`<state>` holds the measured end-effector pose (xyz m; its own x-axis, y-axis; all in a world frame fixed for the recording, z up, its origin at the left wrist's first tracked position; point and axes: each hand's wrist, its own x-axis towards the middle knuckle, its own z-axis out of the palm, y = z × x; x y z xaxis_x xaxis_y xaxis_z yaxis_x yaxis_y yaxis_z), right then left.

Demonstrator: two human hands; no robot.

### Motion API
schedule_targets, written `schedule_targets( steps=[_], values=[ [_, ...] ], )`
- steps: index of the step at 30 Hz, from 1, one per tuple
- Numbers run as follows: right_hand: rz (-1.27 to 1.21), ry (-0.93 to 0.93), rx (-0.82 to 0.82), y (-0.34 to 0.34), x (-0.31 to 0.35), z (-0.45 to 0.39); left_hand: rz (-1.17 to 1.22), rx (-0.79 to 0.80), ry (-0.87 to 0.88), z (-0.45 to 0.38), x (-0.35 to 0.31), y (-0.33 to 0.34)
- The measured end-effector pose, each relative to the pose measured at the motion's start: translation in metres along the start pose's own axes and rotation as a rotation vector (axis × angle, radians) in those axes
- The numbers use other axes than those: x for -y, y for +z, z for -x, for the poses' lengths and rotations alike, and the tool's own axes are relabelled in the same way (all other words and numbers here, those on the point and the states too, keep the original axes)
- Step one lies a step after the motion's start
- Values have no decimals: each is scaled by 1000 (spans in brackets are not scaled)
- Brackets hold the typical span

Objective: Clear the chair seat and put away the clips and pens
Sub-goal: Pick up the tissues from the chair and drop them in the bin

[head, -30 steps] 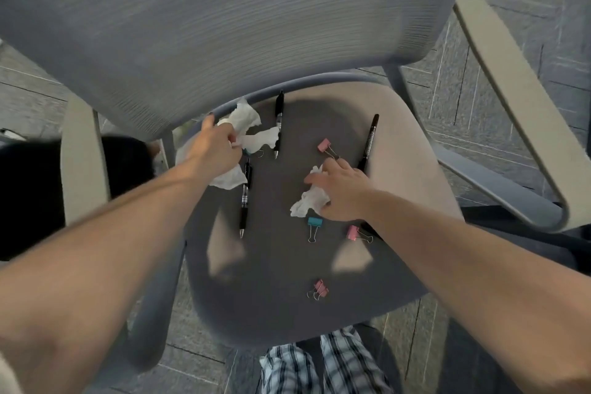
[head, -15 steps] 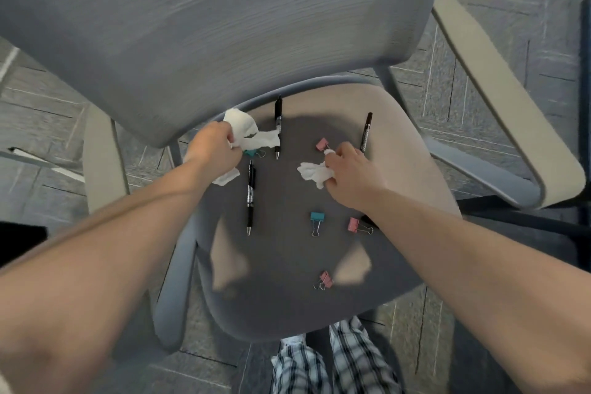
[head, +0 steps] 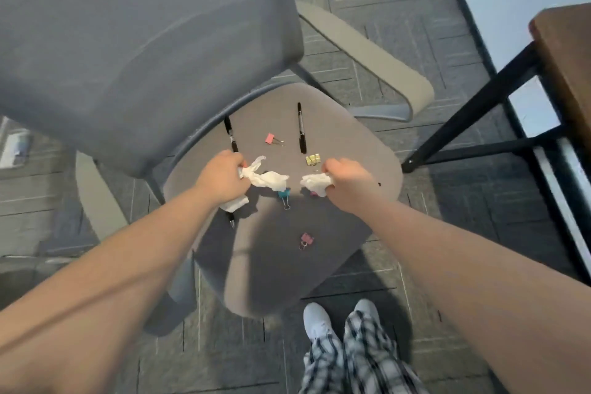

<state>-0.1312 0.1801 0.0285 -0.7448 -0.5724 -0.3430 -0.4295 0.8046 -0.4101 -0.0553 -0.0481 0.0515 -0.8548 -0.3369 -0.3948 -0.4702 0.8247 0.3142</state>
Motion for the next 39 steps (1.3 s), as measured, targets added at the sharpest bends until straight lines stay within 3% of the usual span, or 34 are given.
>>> schedule_targets(
  steps=[3, 10, 21, 28, 32, 39],
  values=[
    [-42, 152, 49, -8, -28, 42, -68, 50, 96, 15, -35, 13],
    [-73, 295, -77, 6, -89, 160, -199, 166, 291, 73, -120, 66],
    [-313, 763, -130, 86, -162, 385, -408, 430, 662, 202, -241, 191],
    [-517, 1070, -351, 172, -146, 512, -606, 551, 892, 288, -273, 274],
    [-618, 1221, -398, 218, -120, 566, -732, 672, 954, 338, -265, 313],
    [-825, 1471, -484, 304, -89, 668, -717, 757, 1039, 440, -254, 385]
  ],
)
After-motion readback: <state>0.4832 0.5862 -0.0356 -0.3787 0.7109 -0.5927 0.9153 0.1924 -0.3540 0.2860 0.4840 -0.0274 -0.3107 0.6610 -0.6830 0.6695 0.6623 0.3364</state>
